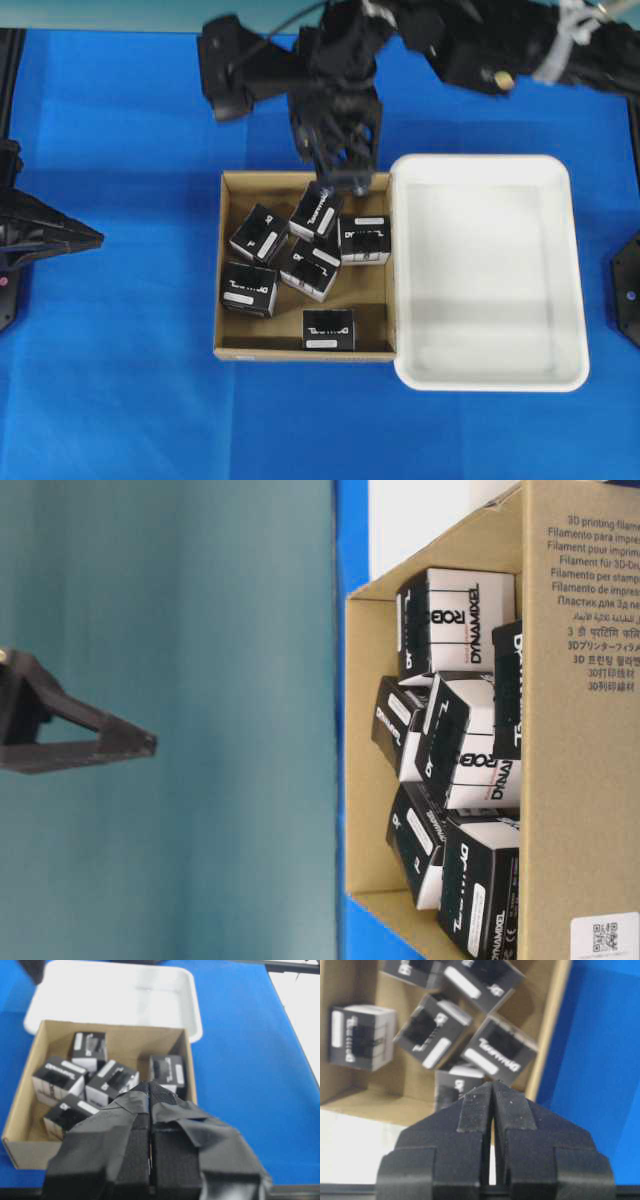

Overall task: Pick a box that is randomly placed inside the cardboard box.
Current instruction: 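Lower the open right gripper onto a black-and-white box near the top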

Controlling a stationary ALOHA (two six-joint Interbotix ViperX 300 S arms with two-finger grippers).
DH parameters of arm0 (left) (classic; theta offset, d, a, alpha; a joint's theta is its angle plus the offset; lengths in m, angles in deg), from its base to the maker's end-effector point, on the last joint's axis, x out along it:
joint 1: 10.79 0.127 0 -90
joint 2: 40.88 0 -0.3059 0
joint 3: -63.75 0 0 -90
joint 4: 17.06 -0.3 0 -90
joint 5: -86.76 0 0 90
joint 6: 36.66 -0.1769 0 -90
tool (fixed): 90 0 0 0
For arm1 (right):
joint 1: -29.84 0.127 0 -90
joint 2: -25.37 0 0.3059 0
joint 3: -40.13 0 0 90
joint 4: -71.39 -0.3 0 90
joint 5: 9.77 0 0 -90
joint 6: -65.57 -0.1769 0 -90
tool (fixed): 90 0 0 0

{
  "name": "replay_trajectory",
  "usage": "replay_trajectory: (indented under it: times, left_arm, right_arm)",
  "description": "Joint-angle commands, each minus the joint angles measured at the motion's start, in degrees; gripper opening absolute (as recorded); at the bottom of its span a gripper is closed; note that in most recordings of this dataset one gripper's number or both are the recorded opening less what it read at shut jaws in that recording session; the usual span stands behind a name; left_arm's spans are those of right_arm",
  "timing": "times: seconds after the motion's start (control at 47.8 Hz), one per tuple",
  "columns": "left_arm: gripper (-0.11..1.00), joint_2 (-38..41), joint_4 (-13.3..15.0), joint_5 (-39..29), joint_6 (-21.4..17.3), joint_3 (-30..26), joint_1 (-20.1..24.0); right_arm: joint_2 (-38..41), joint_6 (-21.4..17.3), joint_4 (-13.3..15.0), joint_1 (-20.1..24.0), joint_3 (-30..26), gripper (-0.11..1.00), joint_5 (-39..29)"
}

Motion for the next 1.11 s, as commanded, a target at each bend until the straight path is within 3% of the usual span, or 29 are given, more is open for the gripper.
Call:
replay_trajectory:
  times: [0.0, 0.146, 0.418, 0.711, 0.836, 0.982, 1.087]
  left_arm:
    - [-0.06, 0.35, -0.09, 0.26, 0.18, -1.67, -0.09]
    - [-0.06, 0.44, -0.09, 0.26, 0.26, -1.67, -0.09]
    - [-0.06, 0.53, -0.09, 0.26, 0.35, -1.67, -0.09]
    - [-0.06, 0.35, -0.09, 0.26, 1.67, -1.93, -0.09]
    - [-0.06, 0.35, -0.09, 0.26, 3.69, -2.02, -0.26]
    - [-0.06, 0.53, -0.09, 0.26, 4.57, -2.02, -1.05]
    - [-0.06, 0.53, -0.09, 0.26, 4.66, -2.11, -1.32]
  right_arm:
    - [1.23, 1.32, -1.67, 0.18, -0.97, 0.0, -0.18]
    - [2.37, 2.64, -2.2, 0.09, -0.79, 0.01, 0.35]
    - [6.68, 3.08, 0.79, 2.46, -3.6, 0.01, 5.19]
    - [8.79, 11.16, 6.42, 4.13, -2.02, 0.08, 9.4]
    - [9.58, 15.47, 7.65, 4.22, -1.14, 0.23, 10.28]
    - [10.63, 18.19, 8.96, 5.19, 0.35, 0.63, 13.01]
    - [11.07, 18.72, 11.43, 6.42, 1.76, 0.91, 17.05]
